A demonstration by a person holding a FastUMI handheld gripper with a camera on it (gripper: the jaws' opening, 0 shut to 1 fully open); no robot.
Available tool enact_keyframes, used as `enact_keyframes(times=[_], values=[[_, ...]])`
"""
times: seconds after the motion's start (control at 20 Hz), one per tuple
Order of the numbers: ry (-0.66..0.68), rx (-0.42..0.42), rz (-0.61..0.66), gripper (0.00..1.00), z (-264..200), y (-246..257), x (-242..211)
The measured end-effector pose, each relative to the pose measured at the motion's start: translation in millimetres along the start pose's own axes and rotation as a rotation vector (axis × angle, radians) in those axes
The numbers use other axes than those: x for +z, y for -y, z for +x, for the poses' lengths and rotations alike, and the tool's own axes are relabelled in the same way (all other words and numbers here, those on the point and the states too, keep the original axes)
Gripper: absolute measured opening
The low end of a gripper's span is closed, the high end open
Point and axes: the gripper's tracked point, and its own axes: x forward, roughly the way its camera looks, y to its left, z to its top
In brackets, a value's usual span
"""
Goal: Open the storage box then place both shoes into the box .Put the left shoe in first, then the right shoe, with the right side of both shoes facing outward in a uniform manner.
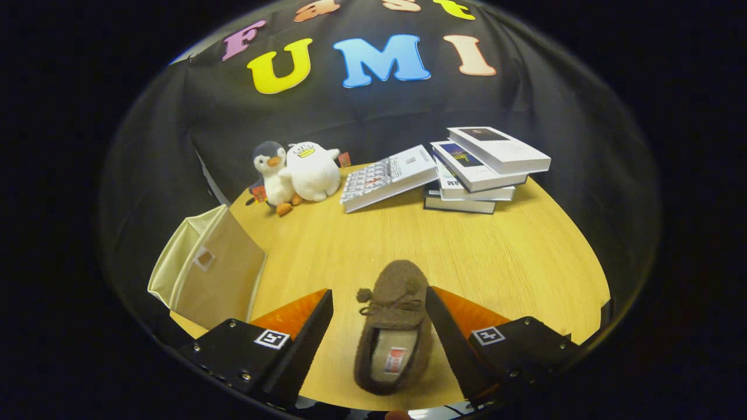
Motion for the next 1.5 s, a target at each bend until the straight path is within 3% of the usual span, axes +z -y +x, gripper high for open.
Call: enact_keyframes(times=[0.6,0.65,0.85,0.95,1.05,1.5], values=[[-0.200,-0.018,-0.002,0.98,36,37,-77],[-0.209,-0.002,0.018,0.92,38,32,-79],[-0.241,-0.010,0.028,0.43,43,29,-80],[-0.260,-0.059,0.015,0.41,39,39,-77],[-0.250,-0.070,0.109,0.03,43,42,-73],[-0.236,-0.038,0.266,0.02,27,19,-41]])
